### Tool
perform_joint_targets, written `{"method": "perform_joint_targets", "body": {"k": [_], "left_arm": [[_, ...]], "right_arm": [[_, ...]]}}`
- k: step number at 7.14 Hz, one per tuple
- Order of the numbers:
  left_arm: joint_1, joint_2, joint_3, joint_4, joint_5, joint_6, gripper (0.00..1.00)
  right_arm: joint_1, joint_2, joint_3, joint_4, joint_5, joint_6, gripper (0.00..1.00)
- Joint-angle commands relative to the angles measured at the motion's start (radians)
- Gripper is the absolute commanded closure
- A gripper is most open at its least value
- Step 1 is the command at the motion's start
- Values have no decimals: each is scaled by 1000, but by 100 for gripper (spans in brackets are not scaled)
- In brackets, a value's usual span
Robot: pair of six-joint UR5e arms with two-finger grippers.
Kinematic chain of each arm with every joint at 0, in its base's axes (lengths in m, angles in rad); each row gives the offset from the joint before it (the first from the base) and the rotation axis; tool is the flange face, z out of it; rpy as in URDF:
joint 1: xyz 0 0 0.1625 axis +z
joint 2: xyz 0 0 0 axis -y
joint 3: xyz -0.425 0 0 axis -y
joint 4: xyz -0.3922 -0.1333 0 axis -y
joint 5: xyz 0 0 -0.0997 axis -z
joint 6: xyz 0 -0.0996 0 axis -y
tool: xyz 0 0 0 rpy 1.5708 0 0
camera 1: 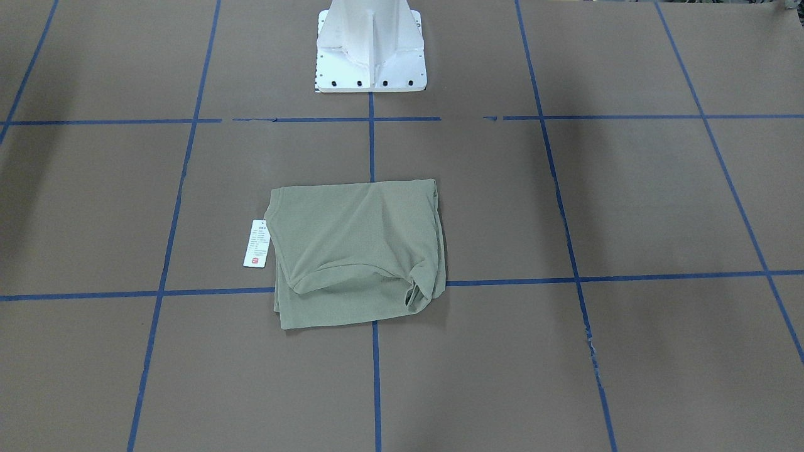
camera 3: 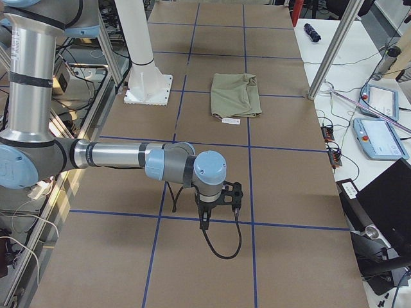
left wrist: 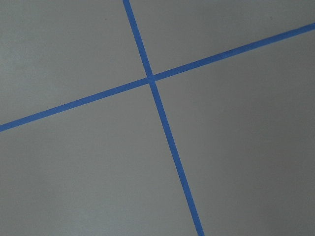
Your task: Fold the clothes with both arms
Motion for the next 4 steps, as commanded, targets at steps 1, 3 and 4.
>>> {"method": "perform_joint_targets", "body": {"k": [1,3,4], "left_arm": [[-2,1,-8,-3,-7,-142,0],[0,0,-10,-5,-7,-173,0],[0,0,-10,-5,-9,-173,0]], "right_arm": [[-2,2,0,0,-2,8,0],[-2,2,0,0,0,8,0],[-8,3,0,2,-5,8,0]]}}
